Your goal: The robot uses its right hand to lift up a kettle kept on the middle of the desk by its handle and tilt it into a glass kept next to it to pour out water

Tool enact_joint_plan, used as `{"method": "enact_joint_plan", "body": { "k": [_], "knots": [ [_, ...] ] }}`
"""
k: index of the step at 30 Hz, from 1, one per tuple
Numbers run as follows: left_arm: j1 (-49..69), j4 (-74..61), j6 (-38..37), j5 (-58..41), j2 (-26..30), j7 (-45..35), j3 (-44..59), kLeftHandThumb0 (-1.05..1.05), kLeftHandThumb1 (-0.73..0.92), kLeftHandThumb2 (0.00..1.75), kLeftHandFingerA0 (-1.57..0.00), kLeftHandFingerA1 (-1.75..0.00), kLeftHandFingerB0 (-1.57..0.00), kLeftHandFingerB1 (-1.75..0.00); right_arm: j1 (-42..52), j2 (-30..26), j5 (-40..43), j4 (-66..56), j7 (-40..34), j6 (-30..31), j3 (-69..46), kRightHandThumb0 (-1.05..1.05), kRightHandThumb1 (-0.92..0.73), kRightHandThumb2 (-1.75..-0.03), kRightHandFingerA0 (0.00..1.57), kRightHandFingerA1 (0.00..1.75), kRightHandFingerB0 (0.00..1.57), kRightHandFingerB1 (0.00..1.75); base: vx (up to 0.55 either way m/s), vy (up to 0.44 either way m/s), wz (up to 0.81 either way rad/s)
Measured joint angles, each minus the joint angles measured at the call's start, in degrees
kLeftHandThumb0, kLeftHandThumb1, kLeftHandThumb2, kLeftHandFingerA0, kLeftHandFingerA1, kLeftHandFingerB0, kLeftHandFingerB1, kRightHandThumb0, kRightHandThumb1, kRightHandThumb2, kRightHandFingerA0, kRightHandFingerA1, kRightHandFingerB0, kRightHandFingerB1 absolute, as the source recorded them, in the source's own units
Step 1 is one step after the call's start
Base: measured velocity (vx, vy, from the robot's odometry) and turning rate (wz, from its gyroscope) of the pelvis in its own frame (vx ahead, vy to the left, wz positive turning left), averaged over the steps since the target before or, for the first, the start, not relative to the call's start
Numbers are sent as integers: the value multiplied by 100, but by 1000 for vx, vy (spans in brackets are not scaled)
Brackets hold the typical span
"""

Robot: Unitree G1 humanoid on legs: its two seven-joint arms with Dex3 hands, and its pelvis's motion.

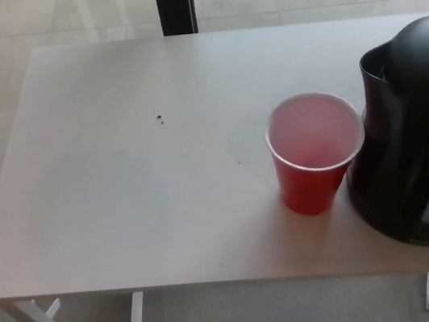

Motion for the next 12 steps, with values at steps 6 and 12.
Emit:
{"method": "enact_joint_plan", "body": {
  "k": [6,12],
  "knots": [
    [46,1,0,0,0,9,0,-84,92,77,-40,-50,-31,-38,408,-8,446,45,114,141,-971,-101,-55,-51,0,0,0,54,0,0,0],
    [44,3,-1,3,-3,31,-2,-84,92,77,-40,-50,-31,-38,493,-100,812,53,192,287,-1249,-101,-55,-51,0,0,0,54,0,0,0]
  ]
}}
